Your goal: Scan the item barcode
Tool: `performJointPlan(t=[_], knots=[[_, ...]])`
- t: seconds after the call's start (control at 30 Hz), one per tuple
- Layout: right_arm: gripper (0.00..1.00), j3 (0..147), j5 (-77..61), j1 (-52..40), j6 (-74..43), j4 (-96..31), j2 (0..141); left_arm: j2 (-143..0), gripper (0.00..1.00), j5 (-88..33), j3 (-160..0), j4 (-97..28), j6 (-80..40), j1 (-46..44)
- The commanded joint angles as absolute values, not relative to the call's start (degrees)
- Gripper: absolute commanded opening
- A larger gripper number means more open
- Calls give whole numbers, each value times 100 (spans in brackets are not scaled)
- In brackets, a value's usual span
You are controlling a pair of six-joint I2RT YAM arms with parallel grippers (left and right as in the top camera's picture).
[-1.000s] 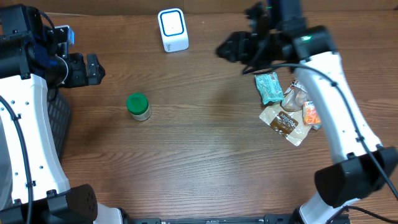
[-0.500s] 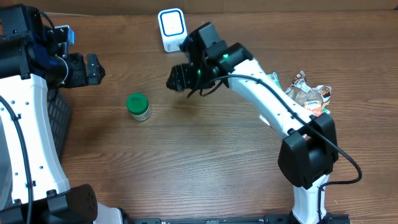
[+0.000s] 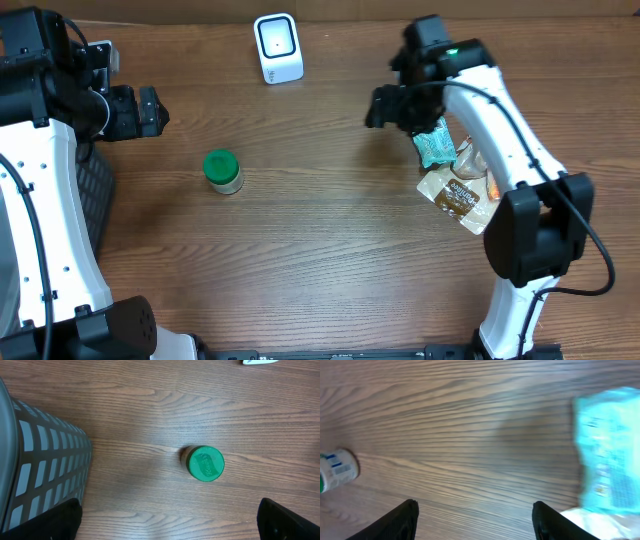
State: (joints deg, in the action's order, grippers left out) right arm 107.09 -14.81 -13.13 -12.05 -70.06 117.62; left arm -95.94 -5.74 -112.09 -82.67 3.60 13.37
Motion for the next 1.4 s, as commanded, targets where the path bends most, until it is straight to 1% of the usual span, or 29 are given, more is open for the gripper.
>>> performJointPlan(t=[0.0,0.13,0.3,0.43,0.47,0.5,0.53,0.57,0.6,0.67,0.8,0.9,1.1,1.17,1.3,1.37], knots=[[72,10881,-1594,-1212,-1146,-7070,11461,-9623,99,-578,-11214,-8246,473,1310],[74,10879,-1592,-1177,-1057,-7170,11461,-9623,100,-644,-11212,-8195,438,1310],[76,10877,-1592,-1188,-1037,-7181,11461,-9623,100,-1144,-11214,-8182,67,1310],[77,10877,-1592,-1188,-1037,-7168,11461,-9627,100,-1437,-11174,-8202,78,1302],[77,10877,-1594,-1188,-1037,-7166,11461,-9627,88,-1500,-11131,-8176,154,1286],[77,10877,-1594,-1188,-1037,-7161,11461,-9627,61,-1503,-11074,-8138,180,1262],[77,10877,-1594,-1188,-1037,-7155,11461,-9627,27,-1466,-10978,-8075,178,1225],[77,10877,-1592,-1188,-1037,-7150,11461,-9627,9,-1441,-10844,-7988,174,1192],[77,10877,-1594,-1188,-1037,-7148,11461,-9627,4,-1441,-10718,-7915,174,1162],[77,10875,-1592,-1188,-1037,-7153,11461,-9629,4,-1382,-10388,-7728,165,1109],[77,10875,-1592,-1188,-1037,-7170,11461,-9629,4,-685,-9596,-7295,-178,1083],[77,10875,-1590,-1188,-1035,-7170,11461,-9631,4,-432,-8969,-6834,-172,1083],[77,10871,-1590,-1188,-1035,-7181,11465,-9714,4,-447,-7631,-5264,-172,1079],[77,10871,-1590,-1188,-1009,-7218,11465,-9867,4,-451,-7411,-4934,-174,1079],[77,10871,-1586,-1188,-947,-7262,11467,-10339,4,-499,-7343,-4670,-165,1076],[77,10871,-1586,-1188,-947,-7262,11467,-10547,4,-714,-7343,-4571,-56,1072]])
